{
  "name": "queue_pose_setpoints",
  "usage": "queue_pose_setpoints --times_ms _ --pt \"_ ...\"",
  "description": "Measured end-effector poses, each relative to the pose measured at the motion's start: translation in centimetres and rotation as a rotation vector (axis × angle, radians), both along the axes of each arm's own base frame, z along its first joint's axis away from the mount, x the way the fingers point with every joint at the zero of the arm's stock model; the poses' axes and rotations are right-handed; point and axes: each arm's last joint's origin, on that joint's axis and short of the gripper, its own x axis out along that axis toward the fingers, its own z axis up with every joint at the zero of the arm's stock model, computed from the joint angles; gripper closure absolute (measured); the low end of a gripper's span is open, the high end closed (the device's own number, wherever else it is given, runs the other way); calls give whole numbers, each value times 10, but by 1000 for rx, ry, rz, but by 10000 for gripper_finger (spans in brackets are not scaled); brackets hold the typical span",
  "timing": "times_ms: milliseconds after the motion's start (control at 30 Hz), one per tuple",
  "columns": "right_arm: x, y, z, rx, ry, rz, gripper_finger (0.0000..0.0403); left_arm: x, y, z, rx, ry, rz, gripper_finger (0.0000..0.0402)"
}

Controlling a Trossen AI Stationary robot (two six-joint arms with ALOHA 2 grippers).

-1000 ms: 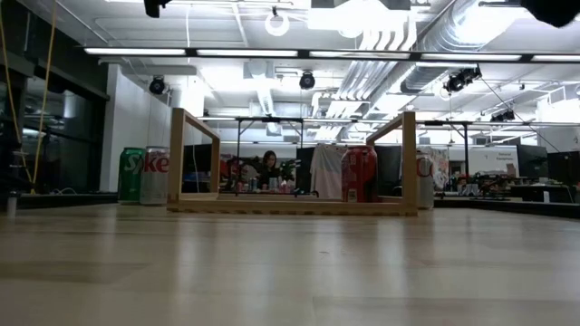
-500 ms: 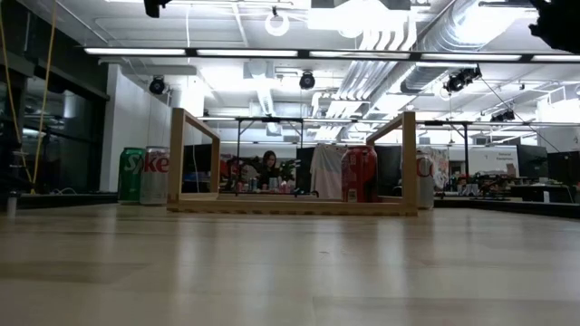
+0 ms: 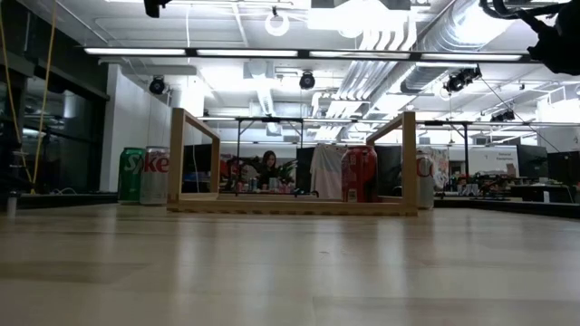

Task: Place canned beverage on shelf
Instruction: Put the red soda can aligned with the other red soda can on the shelf

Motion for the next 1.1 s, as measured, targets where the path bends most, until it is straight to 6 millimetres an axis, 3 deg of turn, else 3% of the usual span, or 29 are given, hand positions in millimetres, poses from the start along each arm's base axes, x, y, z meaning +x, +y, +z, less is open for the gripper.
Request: queue_pose_setpoints --times_ms 300,467,700,1100 --pt "2 -2 4 0 -19 75 114 0 0 0 -2 0 14 67" --pt "14 -14 32 -54 -86 176 114 -1 2 0 24 13 94 67" --pt "50 -51 94 -271 -382 379 114 10 3 0 132 109 123 67" --pt "100 -127 155 -529 -823 709 114 70 -3 18 194 531 -253 66"
